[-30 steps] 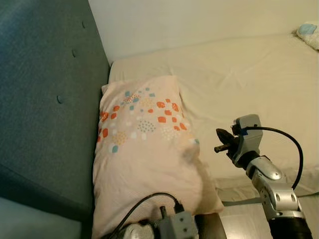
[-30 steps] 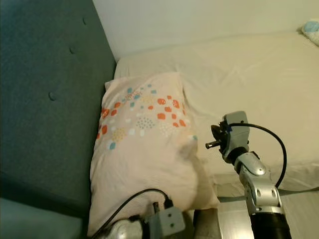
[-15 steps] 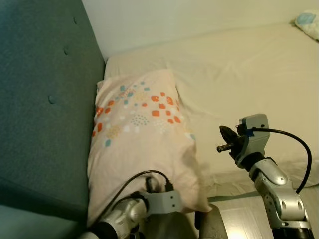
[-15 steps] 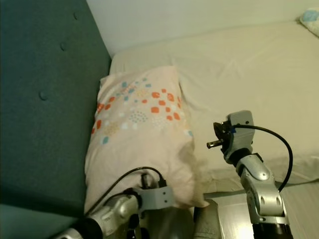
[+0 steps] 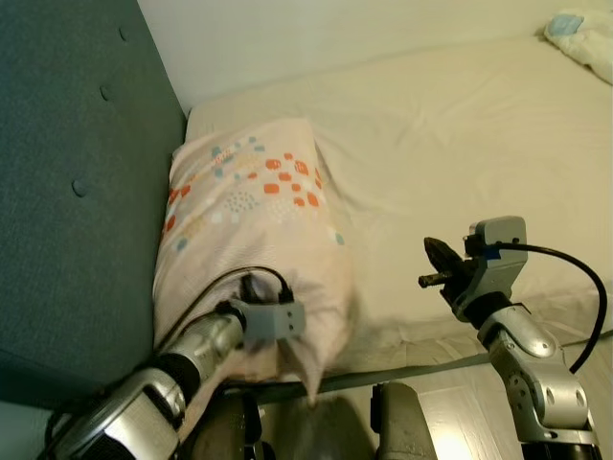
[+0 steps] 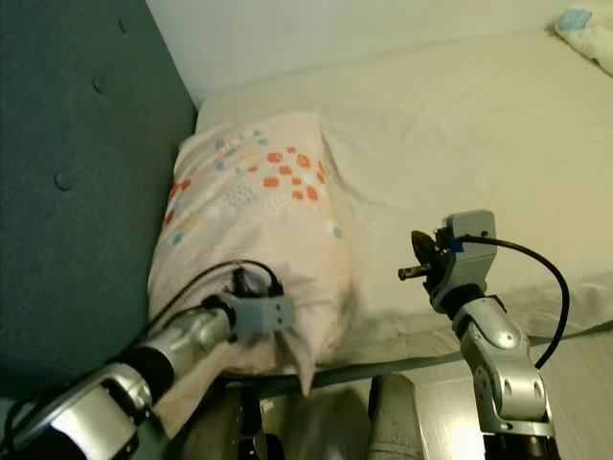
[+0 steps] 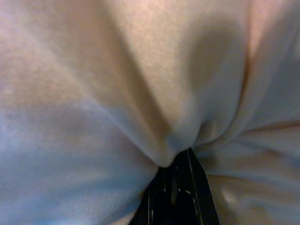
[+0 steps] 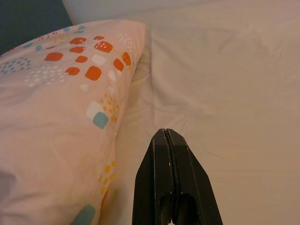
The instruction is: Clean up the room
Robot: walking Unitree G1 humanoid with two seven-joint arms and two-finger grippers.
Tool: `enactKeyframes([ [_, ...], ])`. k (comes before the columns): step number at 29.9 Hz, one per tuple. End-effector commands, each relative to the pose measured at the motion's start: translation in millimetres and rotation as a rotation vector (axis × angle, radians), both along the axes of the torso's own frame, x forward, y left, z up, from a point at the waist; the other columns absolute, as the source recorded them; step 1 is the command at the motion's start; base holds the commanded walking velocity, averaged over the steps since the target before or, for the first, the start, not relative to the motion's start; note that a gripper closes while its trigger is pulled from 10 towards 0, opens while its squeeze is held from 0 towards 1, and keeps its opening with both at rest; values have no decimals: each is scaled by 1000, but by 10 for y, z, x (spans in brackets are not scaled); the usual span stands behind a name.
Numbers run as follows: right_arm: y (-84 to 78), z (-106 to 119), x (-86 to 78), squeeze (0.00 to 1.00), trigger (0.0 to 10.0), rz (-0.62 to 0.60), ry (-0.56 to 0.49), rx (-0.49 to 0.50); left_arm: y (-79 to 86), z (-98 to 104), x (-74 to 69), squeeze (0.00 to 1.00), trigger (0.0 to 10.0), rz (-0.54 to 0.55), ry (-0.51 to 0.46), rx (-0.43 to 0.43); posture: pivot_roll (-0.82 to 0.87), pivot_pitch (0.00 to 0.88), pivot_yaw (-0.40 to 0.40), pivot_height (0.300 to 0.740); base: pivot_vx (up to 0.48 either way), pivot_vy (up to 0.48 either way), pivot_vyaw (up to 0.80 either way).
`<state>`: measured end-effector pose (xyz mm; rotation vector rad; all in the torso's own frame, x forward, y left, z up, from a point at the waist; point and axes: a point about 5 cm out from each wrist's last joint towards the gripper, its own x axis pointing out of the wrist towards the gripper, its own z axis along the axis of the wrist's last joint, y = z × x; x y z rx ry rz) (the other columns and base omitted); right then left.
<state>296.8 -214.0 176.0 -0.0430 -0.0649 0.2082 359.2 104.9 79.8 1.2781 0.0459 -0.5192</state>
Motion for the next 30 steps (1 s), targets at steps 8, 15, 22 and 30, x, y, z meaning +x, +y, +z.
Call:
enactKeyframes([
  [8,68,-48,-40,0,10000,18,20,13,245,-61,-19,0,0,37,43,13,-179,325,115,600,0,0,0],
  [15,151,-106,-58,0,10000,43,41,26,83,-339,-410,0,0,-215,366,-280,-170,317,119,600,0,0,0],
  [22,323,-214,-25,0,10000,77,71,85,288,-177,-723,0,0,-373,506,-638,-147,266,111,600,0,0,0],
  [30,441,-286,14,0,10000,122,82,116,735,148,-924,0,0,-357,624,-815,-132,182,111,600,0,0,0],
])
